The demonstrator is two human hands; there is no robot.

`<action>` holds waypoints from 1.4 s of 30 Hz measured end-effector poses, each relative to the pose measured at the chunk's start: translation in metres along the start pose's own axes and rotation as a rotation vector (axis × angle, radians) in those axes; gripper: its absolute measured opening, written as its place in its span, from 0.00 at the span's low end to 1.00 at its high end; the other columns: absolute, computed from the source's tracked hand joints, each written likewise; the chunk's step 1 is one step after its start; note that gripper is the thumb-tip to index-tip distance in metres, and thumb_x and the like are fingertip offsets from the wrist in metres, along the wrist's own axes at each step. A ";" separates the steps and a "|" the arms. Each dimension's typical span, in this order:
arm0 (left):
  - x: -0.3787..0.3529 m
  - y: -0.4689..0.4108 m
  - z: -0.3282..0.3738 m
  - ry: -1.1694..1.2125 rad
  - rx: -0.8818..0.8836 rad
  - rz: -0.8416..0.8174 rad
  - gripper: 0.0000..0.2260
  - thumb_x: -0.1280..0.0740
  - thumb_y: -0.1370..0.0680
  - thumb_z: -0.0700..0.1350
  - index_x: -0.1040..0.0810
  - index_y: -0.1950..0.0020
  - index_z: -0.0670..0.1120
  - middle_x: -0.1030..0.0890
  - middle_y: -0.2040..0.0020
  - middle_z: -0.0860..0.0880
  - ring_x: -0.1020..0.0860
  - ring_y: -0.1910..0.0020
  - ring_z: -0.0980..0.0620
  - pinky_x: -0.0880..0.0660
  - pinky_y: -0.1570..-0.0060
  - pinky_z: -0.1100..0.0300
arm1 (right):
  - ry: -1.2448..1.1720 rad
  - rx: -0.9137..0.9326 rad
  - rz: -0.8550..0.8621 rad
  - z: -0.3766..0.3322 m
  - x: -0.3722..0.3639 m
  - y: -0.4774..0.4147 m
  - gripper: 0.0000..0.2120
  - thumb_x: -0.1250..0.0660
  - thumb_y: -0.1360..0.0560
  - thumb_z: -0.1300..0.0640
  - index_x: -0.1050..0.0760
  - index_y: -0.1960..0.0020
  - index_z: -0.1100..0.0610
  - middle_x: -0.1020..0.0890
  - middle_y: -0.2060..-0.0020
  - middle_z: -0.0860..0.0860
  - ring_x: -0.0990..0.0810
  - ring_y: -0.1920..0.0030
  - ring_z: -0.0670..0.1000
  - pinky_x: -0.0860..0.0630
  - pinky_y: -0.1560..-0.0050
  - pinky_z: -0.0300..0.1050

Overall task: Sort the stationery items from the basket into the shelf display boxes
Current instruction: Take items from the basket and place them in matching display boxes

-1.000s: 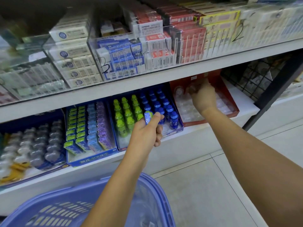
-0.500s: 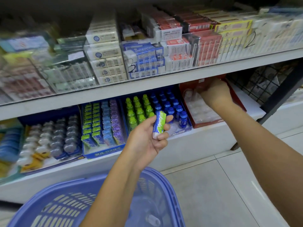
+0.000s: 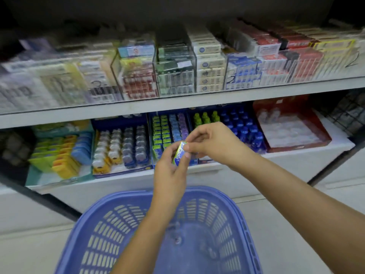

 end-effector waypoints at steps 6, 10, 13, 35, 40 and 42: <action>0.049 0.002 -0.030 -0.429 0.040 -0.091 0.19 0.38 0.20 0.46 0.32 0.29 0.46 0.26 0.34 0.50 0.28 0.37 0.53 0.31 0.40 0.61 | 0.276 0.300 0.149 -0.004 -0.038 -0.022 0.05 0.27 0.29 0.61 0.20 0.54 0.56 0.20 0.64 0.49 0.23 0.66 0.41 0.27 0.63 0.27; 0.054 0.009 -0.045 -0.669 -0.080 -0.316 0.25 0.39 0.20 0.40 0.42 0.24 0.44 0.42 0.23 0.48 0.46 0.24 0.52 0.53 0.32 0.72 | 0.506 0.352 0.099 0.008 -0.049 -0.033 0.06 0.30 0.27 0.61 0.20 0.51 0.58 0.18 0.61 0.53 0.21 0.62 0.48 0.25 0.56 0.36; 0.055 0.009 -0.051 -0.753 -0.130 -0.358 0.28 0.39 0.20 0.41 0.46 0.22 0.45 0.47 0.22 0.49 0.51 0.23 0.53 0.54 0.29 0.68 | 0.532 0.368 0.113 0.011 -0.051 -0.038 0.06 0.29 0.28 0.60 0.20 0.51 0.58 0.21 0.66 0.49 0.26 0.68 0.44 0.30 0.63 0.32; 0.068 0.007 -0.048 -0.720 -0.212 -0.346 0.23 0.40 0.20 0.42 0.38 0.25 0.45 0.37 0.25 0.49 0.37 0.28 0.53 0.37 0.34 0.60 | 0.840 0.344 0.014 0.004 -0.057 -0.044 0.12 0.26 0.31 0.57 0.21 0.48 0.57 0.25 0.50 0.52 0.24 0.49 0.53 0.27 0.48 0.46; 0.088 0.037 -0.108 -0.559 0.010 -0.212 0.12 0.36 0.24 0.36 0.22 0.42 0.42 0.19 0.46 0.45 0.21 0.49 0.47 0.27 0.48 0.59 | 0.877 0.217 -0.250 0.043 -0.093 -0.001 0.12 0.27 0.31 0.50 0.27 0.55 0.54 0.23 0.63 0.47 0.25 0.58 0.52 0.31 0.59 0.44; 0.090 0.053 -0.149 -0.631 0.220 -0.348 0.14 0.35 0.26 0.35 0.24 0.40 0.40 0.20 0.43 0.42 0.22 0.44 0.44 0.30 0.43 0.58 | 1.057 0.038 -0.432 0.089 -0.108 0.015 0.13 0.28 0.30 0.51 0.23 0.50 0.58 0.18 0.53 0.55 0.21 0.50 0.56 0.27 0.53 0.46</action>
Point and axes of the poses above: each hand's wrist, its own y-axis away from the middle knuckle, its own x-axis out of the back of the hand, z = x × y, the point moved 1 cm from there along -y, towards the middle knuckle
